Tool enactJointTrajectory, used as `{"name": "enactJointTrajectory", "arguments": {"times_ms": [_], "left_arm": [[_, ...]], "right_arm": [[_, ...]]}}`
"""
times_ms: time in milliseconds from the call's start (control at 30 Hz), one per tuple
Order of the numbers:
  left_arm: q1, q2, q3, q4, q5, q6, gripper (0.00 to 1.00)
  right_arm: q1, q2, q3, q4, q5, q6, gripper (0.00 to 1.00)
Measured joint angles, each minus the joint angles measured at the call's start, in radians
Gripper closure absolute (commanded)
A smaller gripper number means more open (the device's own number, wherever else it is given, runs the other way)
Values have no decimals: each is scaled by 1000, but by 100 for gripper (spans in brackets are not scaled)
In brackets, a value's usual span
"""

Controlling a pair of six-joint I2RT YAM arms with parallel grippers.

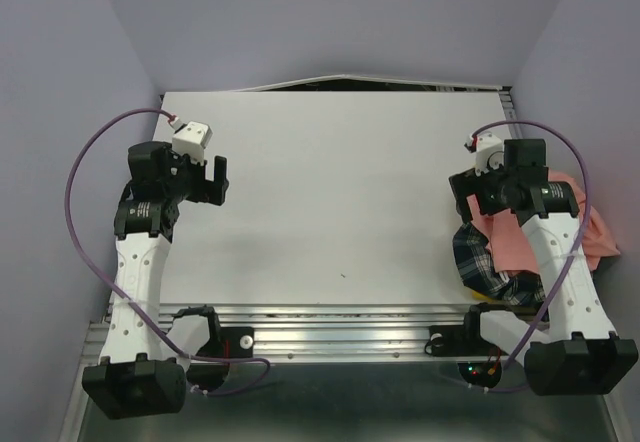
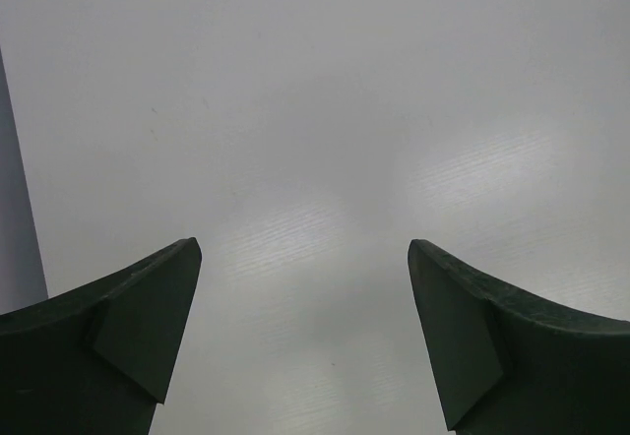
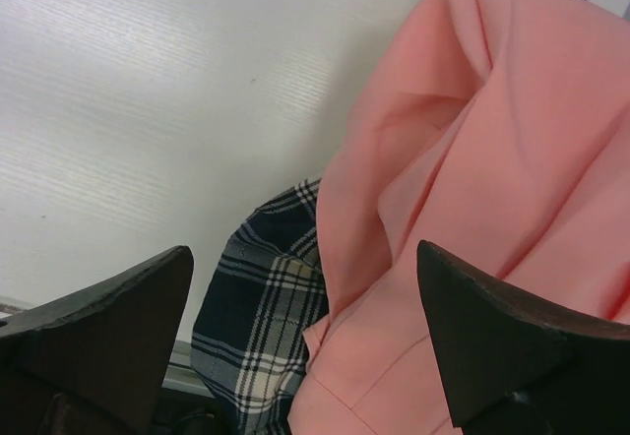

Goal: Fold and stack the skirts
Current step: Grab the skirt from the pile

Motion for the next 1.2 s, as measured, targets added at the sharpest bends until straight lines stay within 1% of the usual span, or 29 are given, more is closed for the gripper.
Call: {"name": "enactJointTrajectory", "arguments": {"times_ms": [133,267,367,533,633,767,833,933,1033,1167,1200], "left_arm": [[0,34,-1,-21,1,15,1],[-1,39,-1,-25,8,25,1],[-2,60,-1,-28,13,30,1],[-5,95,0,-33,32,34,1],[-7,113,10,-44,50,38,1],[-11,135,29,-46,69,40,1],[-13,136,30,-45,74,42,1],[-16,138,30,-46,82,47,1],[-16,145,30,-46,84,54,1],[-16,158,30,-45,87,59,1],[-20,167,30,-45,93,59,1]], "right_arm": [[0,11,66,-51,55,-35,0],[0,11,143,-128,150,-76,0],[0,8,189,-199,250,-103,0],[0,-35,189,-299,427,-132,0],[0,-84,126,-333,573,-125,0],[0,-115,37,-389,687,-81,0],[0,-116,12,-391,711,-59,0],[0,-140,-90,-384,746,-35,0],[0,-167,-194,-385,763,-33,0],[0,-181,-279,-358,772,-56,0],[0,-180,-330,-325,777,-79,6]]}}
